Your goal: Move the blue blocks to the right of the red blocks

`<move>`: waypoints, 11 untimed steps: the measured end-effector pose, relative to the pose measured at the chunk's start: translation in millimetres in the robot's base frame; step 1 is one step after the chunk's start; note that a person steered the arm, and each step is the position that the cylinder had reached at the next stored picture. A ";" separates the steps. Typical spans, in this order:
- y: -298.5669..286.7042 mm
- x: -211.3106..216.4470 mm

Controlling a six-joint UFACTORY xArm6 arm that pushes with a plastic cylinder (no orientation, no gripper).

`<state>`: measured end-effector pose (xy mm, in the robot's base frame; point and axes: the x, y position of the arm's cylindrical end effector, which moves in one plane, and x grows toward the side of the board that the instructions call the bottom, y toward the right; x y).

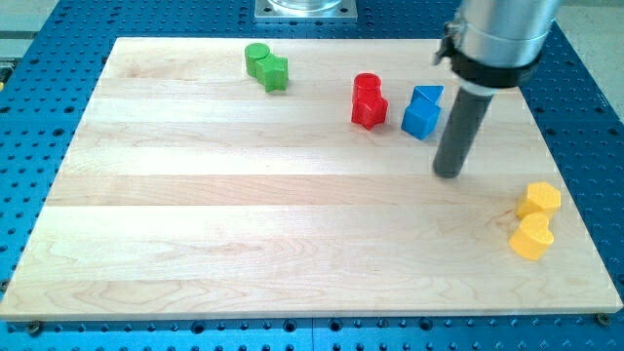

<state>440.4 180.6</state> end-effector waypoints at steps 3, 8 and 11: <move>-17.2 -63.7; 10.6 -99.8; -8.5 -100.8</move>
